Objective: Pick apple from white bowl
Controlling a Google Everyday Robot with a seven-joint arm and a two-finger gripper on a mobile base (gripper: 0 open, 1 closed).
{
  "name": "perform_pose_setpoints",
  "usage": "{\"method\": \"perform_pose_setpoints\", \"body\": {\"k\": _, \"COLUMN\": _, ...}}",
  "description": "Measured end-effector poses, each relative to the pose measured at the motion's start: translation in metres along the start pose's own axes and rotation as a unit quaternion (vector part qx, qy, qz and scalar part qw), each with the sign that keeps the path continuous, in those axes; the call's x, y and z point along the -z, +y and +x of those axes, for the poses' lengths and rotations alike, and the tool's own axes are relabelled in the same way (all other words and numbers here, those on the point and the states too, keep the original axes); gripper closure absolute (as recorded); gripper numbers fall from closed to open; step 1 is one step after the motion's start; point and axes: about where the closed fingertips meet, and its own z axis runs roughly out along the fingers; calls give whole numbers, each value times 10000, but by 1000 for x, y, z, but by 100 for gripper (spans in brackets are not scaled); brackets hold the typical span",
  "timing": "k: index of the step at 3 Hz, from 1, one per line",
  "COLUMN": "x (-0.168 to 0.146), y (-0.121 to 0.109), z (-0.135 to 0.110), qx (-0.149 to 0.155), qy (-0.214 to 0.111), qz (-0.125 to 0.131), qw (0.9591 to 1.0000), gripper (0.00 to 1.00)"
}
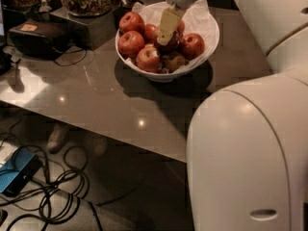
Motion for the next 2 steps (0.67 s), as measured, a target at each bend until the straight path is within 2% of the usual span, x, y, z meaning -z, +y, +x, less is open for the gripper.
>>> {"method": "perform_pose_setpoints", "body": {"k": 2, "x": -7, "y": -5, "z": -9, "qx": 78, "qy": -1, "qz": -16, "qw": 10000, "gripper": 36}}
